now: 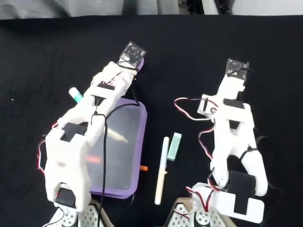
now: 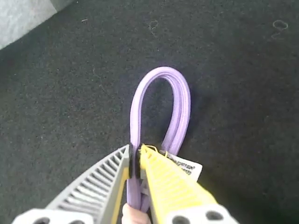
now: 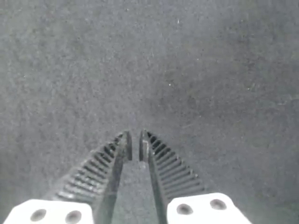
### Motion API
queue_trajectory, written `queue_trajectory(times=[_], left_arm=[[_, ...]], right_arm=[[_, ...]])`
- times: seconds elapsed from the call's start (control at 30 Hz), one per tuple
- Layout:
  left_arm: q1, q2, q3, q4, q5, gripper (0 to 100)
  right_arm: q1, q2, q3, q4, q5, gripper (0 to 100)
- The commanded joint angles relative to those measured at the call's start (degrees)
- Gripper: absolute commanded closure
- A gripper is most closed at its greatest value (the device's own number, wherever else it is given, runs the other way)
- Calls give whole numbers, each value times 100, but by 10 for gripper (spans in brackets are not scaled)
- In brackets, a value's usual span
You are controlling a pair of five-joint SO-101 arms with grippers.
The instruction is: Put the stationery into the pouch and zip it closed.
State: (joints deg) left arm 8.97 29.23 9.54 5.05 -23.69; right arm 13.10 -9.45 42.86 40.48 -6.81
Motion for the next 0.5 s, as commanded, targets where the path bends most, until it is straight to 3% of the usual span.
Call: queue_trajectory(times=[0.0,0.47], left_arm=[[-57,-712,-92,-53,-53,971],[13,-4949,1613,-79,-44,971]], right_arm=[[35,-75,-127,-105,-70,942],[-123,-66,-127,-114,-44,941]])
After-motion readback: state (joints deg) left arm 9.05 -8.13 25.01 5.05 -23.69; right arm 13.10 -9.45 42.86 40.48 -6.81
